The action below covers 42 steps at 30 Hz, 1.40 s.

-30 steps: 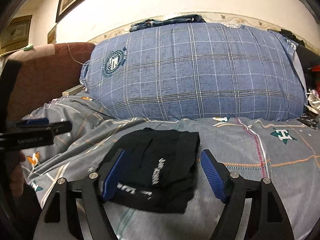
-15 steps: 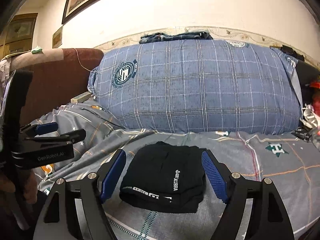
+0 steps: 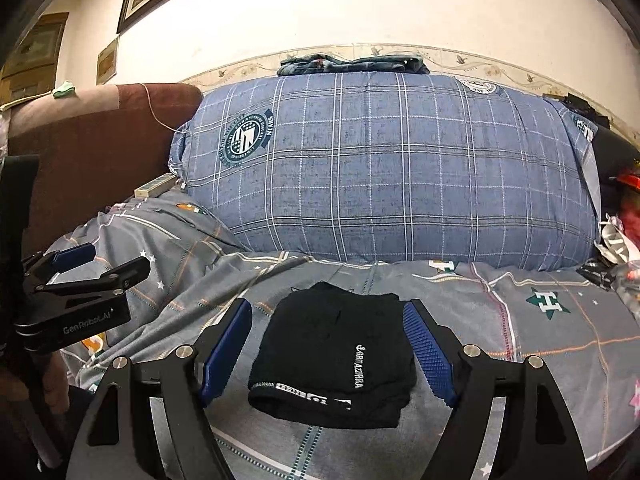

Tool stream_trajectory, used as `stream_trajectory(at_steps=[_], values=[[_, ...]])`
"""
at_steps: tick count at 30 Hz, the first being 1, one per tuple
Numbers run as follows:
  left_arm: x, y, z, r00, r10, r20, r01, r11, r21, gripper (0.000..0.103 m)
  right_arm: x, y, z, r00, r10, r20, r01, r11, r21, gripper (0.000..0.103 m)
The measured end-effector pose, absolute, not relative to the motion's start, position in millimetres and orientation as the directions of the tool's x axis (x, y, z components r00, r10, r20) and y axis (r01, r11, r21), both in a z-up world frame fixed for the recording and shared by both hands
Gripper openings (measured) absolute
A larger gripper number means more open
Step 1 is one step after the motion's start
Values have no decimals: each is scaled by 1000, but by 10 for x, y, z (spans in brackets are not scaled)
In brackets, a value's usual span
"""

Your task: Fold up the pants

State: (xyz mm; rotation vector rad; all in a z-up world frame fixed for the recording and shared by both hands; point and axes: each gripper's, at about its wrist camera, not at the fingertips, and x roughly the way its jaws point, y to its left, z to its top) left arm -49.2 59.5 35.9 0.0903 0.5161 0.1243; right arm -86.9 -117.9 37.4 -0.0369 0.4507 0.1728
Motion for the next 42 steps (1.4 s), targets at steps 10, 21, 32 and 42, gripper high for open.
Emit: stream_trajectory(at_steps=[10,21,32,42], values=[[-527,758,378,863,137,-487,-99,990,103,87,-748,-916,346,845,128,-519,-179,983,-50,79],[-596,789,377,857,126,-499,-86,991,103,87,-779,-780,410,852,64,-520,-155,979,-132,79],[-690,719,520,875,98,-474,-56,993,104,87,-857,-783,523,867,68,-494,-151,980,-131,79],[-773,640,590,886,83,-457,-34,993,116,87,-944,-798,577,876,72,-477,-150,980,-128,79]])
